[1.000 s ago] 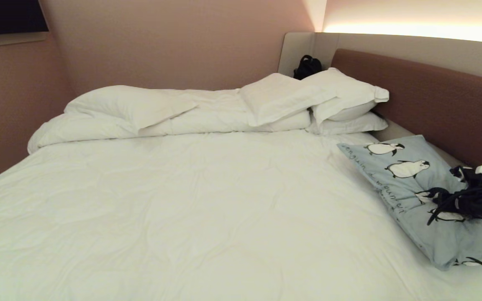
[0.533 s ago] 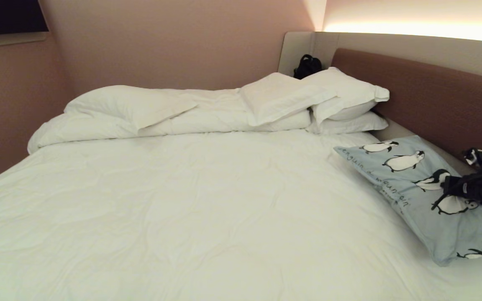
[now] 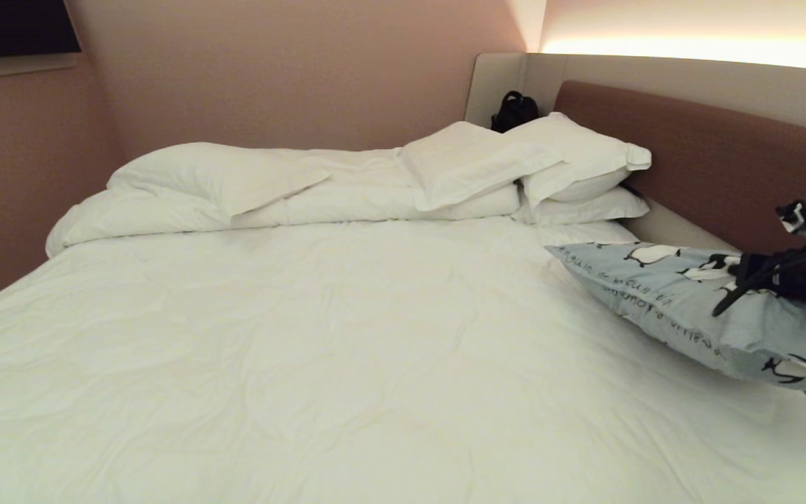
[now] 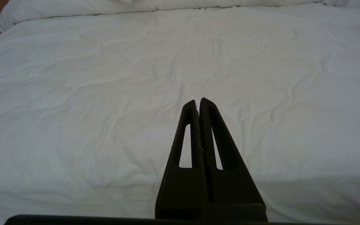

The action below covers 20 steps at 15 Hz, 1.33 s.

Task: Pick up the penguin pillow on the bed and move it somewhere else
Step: Pick up the pillow, then move to the foot of the bed

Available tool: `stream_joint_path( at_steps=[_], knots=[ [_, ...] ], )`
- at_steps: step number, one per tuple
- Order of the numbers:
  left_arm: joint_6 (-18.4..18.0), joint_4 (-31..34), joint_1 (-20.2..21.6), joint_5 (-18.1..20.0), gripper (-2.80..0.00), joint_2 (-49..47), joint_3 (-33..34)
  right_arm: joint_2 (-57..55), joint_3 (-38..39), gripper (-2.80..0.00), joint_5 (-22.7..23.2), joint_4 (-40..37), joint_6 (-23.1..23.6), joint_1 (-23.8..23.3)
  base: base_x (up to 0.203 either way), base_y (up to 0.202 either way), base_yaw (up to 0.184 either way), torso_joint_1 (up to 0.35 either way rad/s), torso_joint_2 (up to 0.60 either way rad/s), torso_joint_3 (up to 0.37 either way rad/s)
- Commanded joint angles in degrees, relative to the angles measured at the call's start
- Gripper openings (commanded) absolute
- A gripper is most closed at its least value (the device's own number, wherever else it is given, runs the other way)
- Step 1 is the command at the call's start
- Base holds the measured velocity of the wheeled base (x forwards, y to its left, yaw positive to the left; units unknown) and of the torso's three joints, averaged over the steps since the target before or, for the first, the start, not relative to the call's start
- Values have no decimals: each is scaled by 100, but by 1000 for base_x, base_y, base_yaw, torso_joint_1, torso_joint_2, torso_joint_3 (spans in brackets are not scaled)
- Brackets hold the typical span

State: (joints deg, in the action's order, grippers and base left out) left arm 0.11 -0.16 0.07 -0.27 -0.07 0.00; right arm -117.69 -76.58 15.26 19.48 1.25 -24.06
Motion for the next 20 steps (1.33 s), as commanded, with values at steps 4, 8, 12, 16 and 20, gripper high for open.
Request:
stream_joint_path(
  at_steps=[4, 8, 12, 16, 20],
  knots=[
    [-2, -2, 1, 0, -280, -1, 0, 714, -177, -280, 3, -176, -116, 233, 0, 0, 0, 0, 0, 0],
    [-2, -2, 1, 0, -280, -1, 0, 1167, -231, -280, -209, -246, -180, 640, 0, 0, 0, 0, 0, 0],
    [-2, -2, 1, 0, -280, -1, 0, 1400, -301, -280, -753, -278, -193, 985, 0, 0, 0, 0, 0, 0],
    [2, -2, 1, 0, -280, -1, 0, 1762, -495, -280, -1287, -760, -186, 1106, 0, 0, 0, 0, 0, 0],
    [-2, -2, 1, 0, -280, -1, 0, 2309, -620, -280, -1389, -1396, -203, 1219, 0, 0, 0, 0, 0, 0]
  ],
)
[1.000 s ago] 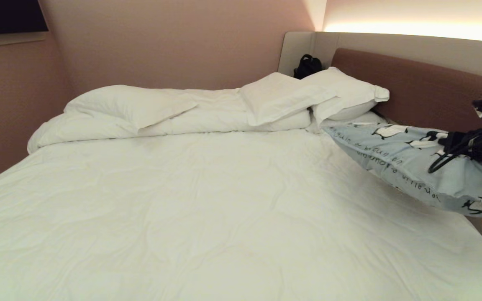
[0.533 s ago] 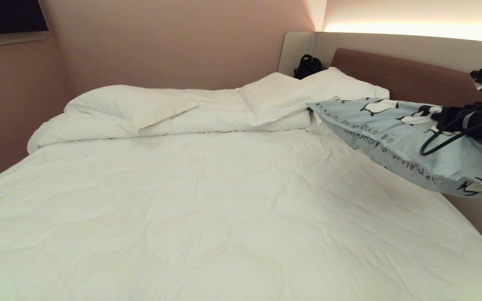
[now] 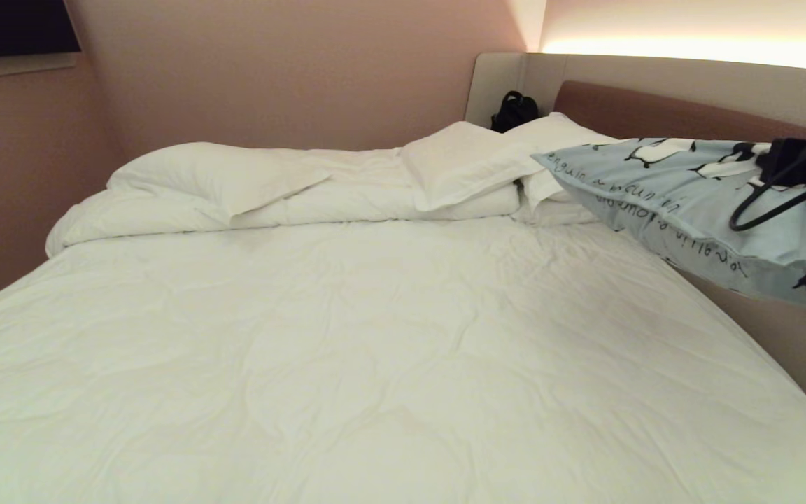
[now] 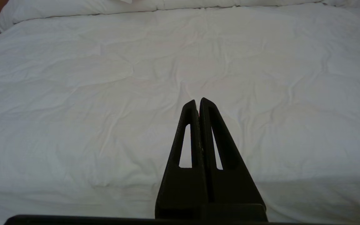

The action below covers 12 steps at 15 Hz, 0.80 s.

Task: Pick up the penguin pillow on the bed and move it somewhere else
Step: Move to the foot of the bed

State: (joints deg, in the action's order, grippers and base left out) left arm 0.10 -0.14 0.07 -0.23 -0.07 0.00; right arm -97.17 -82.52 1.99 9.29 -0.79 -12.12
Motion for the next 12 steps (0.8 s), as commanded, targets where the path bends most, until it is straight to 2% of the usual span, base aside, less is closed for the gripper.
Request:
stream_joint_path(
  at_steps=[1, 9, 12],
  knots=[
    [-1, -4, 1, -4, -280, -1, 0, 396, -31, -280, -139, -522, 0, 60, 0, 0, 0, 0, 0, 0],
    [-1, -4, 1, -4, -280, -1, 0, 1292, 122, -280, -221, -1514, -220, 78, 0, 0, 0, 0, 0, 0],
    [-1, -4, 1, -4, -280, -1, 0, 1513, 294, -280, -247, -1578, -323, 78, 0, 0, 0, 0, 0, 0]
  ],
)
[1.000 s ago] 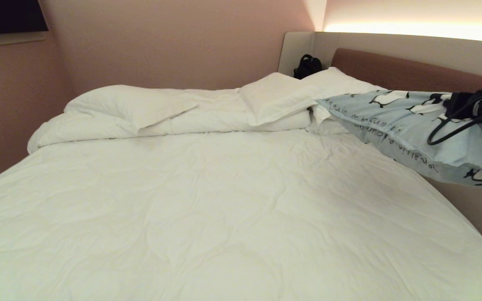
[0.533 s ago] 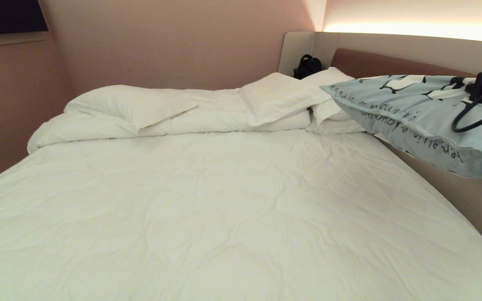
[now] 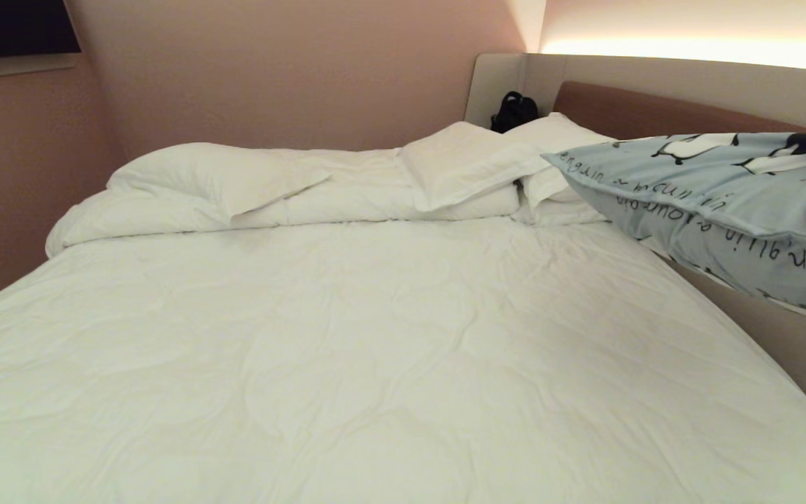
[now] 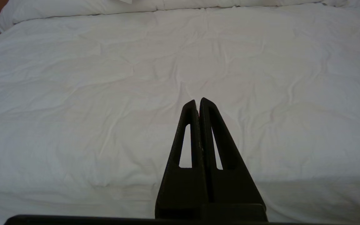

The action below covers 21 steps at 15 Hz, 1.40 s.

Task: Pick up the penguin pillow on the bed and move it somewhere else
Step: Move to the foot of the bed

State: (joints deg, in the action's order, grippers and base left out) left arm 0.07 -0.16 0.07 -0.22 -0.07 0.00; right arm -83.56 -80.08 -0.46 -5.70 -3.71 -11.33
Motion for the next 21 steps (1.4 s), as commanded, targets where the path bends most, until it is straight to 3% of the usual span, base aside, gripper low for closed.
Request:
stream_joint_path(
  at_steps=[1, 9, 21],
  knots=[
    [1, -2, 1, -4, -280, -1, 0, 249, 118, -280, 1, -80, -57, -1, 0, 0, 0, 0, 0, 0],
    [1, -2, 1, -4, -280, -1, 0, 1067, 775, -280, 55, -85, -42, 60, 0, 0, 0, 0, 0, 0],
    [11, -2, 1, -4, -280, -1, 0, 1035, 951, -280, 73, -54, -51, 60, 1, 12, 0, 0, 0, 1]
  ],
)
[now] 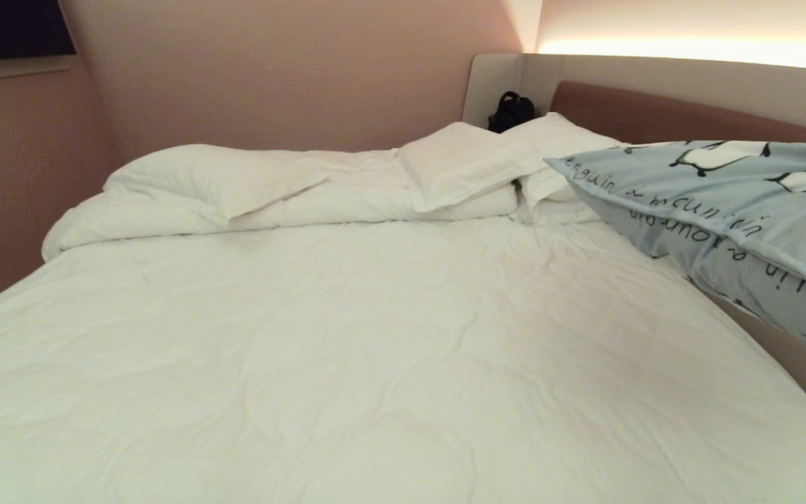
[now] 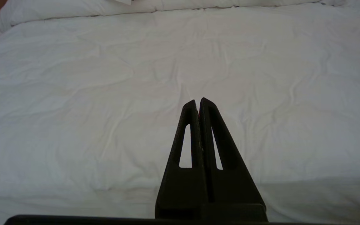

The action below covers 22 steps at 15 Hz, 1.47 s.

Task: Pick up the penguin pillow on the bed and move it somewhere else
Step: Move to the foot of the bed

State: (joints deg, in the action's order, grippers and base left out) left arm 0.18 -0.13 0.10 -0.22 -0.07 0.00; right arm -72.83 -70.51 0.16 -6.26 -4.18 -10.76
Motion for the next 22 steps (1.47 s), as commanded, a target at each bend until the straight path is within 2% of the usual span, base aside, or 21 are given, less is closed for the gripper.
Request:
stream_joint_path(
  at_steps=[1, 14, 22],
  knots=[
    [1, -4, -1, -4, -280, -1, 0, -39, -7, -280, 11, 2, -4, 4, 2, 150, -3, 2, 2, 7],
    [-1, -4, -1, -4, -280, -1, 0, -100, -24, -280, 28, 20, -4, 121, 0, 196, 0, 2, 1, 2],
    [-1, -4, -1, -4, -280, -1, 0, -393, 1, -280, 37, 29, -118, 469, 0, 198, -1, 2, 1, 2]
  ],
)
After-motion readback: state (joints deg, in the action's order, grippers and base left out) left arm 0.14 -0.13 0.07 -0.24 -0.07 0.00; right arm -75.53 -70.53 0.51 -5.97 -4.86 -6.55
